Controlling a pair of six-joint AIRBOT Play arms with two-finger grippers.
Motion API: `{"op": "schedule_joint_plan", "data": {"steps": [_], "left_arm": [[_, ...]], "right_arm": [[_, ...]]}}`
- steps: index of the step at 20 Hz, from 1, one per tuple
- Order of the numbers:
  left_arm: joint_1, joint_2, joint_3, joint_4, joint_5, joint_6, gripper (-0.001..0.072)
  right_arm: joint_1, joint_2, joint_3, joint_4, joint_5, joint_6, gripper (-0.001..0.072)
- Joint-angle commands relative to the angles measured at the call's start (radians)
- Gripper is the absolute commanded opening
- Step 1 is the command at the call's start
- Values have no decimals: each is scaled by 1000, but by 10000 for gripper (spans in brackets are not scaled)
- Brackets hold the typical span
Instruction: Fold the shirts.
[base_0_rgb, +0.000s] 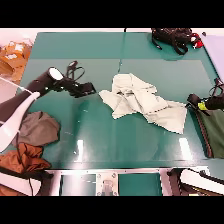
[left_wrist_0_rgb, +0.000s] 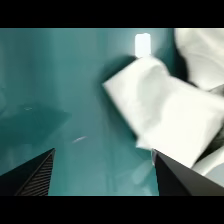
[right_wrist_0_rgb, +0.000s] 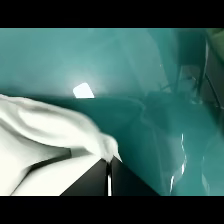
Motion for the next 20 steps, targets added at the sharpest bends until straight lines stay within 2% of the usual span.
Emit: {"op": "schedule_joint_plan", "data": {"steps": [1,4,5,6,7,8,12,15,20], "left_arm": [[-95,-79,0,-178,77,105,707],[-174,-132,0,-180,148,103,706],[-180,-141,0,-190,170,103,682],[-180,-144,0,-208,185,103,498],[-174,-143,2,-210,197,103,281],[-161,-143,14,-208,174,104,20],[-85,-96,110,-180,-31,127,26],[-17,69,153,-80,-78,71,26],[70,472,221,-54,-78,56,26]], "right_arm": [[39,-24,4,3,-23,-4,12],[60,-24,4,6,-31,-4,12],[64,-24,4,6,-30,-4,12],[65,-24,4,6,-27,-4,12],[64,-24,4,5,-24,-4,12],[64,-24,4,6,-17,-5,11],[64,-20,22,6,39,-3,11],[64,39,114,31,130,-4,10],[64,272,367,134,219,-11,10]]}}
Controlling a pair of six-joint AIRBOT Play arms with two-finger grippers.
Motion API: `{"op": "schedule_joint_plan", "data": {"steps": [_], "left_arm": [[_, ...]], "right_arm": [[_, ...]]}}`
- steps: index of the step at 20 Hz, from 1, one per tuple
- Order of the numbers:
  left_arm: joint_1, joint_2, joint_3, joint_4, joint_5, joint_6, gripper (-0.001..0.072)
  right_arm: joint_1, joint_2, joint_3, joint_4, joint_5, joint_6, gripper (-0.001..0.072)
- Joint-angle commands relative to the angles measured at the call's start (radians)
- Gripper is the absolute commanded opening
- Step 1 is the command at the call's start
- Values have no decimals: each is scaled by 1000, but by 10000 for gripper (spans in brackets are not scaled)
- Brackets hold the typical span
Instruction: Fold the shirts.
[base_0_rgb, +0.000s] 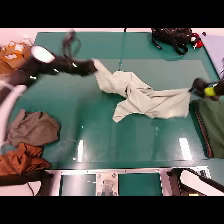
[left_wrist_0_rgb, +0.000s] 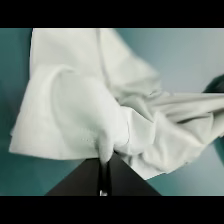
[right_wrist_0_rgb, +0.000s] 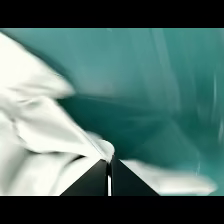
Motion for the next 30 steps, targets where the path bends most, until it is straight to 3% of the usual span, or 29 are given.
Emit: {"op": "schedule_joint_plan", "data": {"steps": [1,3,7,11,13,17,22,27,28,29,30], "left_arm": [[53,270,72,67,-11,-37,26],[64,404,156,182,-17,-85,25],[64,555,369,388,-35,-88,26],[64,565,524,676,-142,-134,26],[64,554,498,736,-216,-129,26],[64,499,278,734,-233,-130,26],[64,375,-75,615,-178,-129,26],[64,217,-341,361,-106,-26,27],[64,184,-364,345,-102,-24,27],[64,155,-370,344,-108,-24,27],[64,130,-372,344,-120,-24,27]], "right_arm": [[0,169,177,60,57,-3,10],[0,271,269,60,58,8,11],[0,422,407,60,55,49,11],[0,493,443,61,69,87,11],[0,479,417,98,112,87,11],[1,425,138,275,83,36,11],[97,198,-256,348,-210,-100,11],[262,-237,-234,348,-385,-187,13],[263,-297,-208,347,-376,-187,83],[254,-328,-183,337,-351,-187,226],[231,-333,-158,316,-307,-184,262]]}}
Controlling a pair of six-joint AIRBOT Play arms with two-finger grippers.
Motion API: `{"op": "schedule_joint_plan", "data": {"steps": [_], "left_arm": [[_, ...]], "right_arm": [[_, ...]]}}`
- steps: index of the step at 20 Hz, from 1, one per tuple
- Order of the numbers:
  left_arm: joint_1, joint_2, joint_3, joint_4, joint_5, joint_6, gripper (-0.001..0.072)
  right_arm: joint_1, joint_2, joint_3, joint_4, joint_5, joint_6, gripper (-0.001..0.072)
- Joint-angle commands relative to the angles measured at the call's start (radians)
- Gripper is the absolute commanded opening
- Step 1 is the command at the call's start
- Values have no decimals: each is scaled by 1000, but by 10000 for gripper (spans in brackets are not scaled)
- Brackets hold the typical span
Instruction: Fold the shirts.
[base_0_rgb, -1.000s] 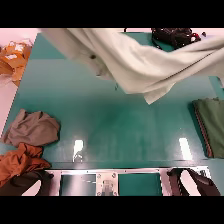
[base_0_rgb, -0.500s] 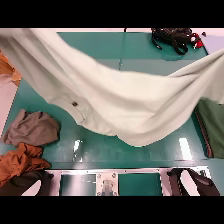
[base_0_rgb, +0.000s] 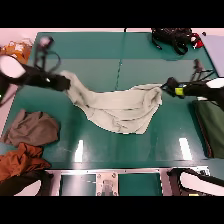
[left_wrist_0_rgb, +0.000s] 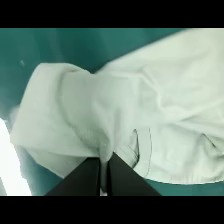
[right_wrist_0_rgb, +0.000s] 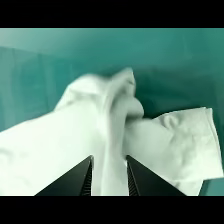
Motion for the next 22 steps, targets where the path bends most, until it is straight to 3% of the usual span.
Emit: {"op": "schedule_joint_plan", "data": {"steps": [1,6,8,9,13,17,21,22], "left_arm": [[0,-95,-68,-73,-8,27,27],[0,-105,-68,-69,5,47,27],[0,-105,-68,-67,2,56,27],[0,-105,-68,-66,3,58,27],[0,-105,-68,-66,3,65,27],[0,-105,-68,-66,-12,65,27],[0,-105,-68,-64,-48,74,27],[0,-105,-68,-61,-55,77,27]], "right_arm": [[-25,-114,61,-43,63,-22,262],[-150,94,22,-183,297,104,280],[-123,219,-115,-187,317,146,452],[-82,278,-202,-156,317,158,494],[228,346,-461,69,184,162,497],[521,242,-472,131,-81,199,490],[563,102,-409,134,-76,210,487],[567,89,-393,130,-73,209,400]]}}
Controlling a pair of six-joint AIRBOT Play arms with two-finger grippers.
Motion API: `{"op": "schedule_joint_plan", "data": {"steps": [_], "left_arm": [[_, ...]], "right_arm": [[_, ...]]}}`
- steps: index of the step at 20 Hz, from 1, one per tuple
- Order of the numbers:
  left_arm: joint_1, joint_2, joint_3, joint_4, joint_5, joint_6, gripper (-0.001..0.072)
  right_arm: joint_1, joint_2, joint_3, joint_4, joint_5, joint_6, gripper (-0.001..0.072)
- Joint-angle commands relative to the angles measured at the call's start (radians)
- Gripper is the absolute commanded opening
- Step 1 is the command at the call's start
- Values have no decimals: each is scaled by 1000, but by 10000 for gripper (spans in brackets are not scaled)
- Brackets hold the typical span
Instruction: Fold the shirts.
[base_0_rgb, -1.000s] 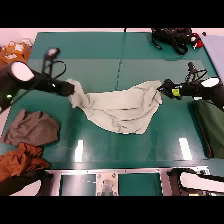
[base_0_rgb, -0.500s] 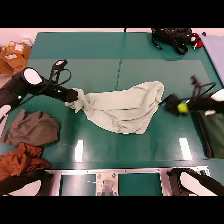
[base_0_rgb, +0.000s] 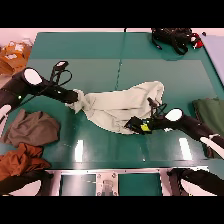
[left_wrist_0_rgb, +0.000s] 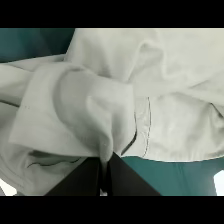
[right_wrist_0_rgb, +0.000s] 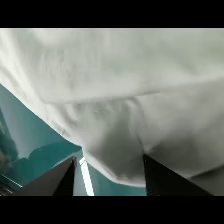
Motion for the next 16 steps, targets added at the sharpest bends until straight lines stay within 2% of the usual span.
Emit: {"op": "schedule_joint_plan", "data": {"steps": [1,3,6,11,13,16], "left_arm": [[0,0,0,12,-28,8,27],[0,0,0,25,-31,8,27],[0,0,0,88,-32,-1,27],[0,0,1,360,-30,-151,27],[0,0,9,357,-22,-155,27],[0,27,118,332,-26,-154,27]], "right_arm": [[50,-70,43,10,-34,-2,252],[47,-70,69,-10,-26,-14,13],[5,-63,140,-113,40,-6,10],[-226,60,295,-469,169,161,9],[-309,134,344,-474,184,161,9],[-333,235,467,-478,183,142,9]]}}
